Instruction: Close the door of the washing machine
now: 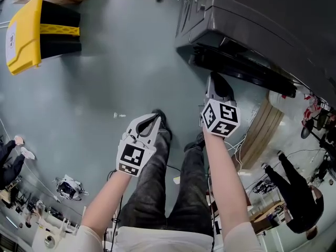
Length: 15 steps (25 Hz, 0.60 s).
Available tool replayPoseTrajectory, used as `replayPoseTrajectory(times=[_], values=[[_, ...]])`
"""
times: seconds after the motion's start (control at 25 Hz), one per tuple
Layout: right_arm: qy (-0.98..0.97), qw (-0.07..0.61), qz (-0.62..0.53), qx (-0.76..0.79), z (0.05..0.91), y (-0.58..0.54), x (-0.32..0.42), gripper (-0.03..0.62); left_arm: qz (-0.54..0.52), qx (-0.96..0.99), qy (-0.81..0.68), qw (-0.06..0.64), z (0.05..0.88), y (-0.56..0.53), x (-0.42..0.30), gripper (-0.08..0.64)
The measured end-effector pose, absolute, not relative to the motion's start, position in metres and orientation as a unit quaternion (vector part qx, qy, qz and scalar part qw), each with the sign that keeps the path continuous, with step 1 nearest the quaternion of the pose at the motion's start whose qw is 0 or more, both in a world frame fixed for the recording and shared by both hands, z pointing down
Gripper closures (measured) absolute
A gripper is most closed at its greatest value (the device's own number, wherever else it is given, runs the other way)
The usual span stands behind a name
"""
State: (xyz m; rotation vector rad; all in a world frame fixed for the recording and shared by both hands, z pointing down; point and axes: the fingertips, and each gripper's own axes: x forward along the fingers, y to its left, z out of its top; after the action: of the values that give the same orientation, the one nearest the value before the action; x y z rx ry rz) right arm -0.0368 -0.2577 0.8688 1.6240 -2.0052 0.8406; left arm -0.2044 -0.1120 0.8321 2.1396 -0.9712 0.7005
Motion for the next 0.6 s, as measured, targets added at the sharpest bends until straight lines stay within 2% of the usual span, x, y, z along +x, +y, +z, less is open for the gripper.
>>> replayPoseTrajectory(times=[0.28, 0.48, 0.6], values=[[-0.696, 0.191, 0.313, 0.618, 0.868, -0.266, -0.034, 0.565, 0.271, 0.820, -0.371, 0.342, 0.832, -0.105, -0.199, 0.551], [-0.734, 0.249, 0.259, 0.576, 0.868, -0.263, -0.039, 0.563, 0.269, 0.819, -0.373, 0.343, 0.827, -0.104, -0.197, 0.551], [-0.757, 0.258, 0.237, 0.552, 0.856, -0.263, -0.039, 0.561, 0.266, 0.822, -0.371, 0.341, 0.818, -0.104, -0.192, 0.551]])
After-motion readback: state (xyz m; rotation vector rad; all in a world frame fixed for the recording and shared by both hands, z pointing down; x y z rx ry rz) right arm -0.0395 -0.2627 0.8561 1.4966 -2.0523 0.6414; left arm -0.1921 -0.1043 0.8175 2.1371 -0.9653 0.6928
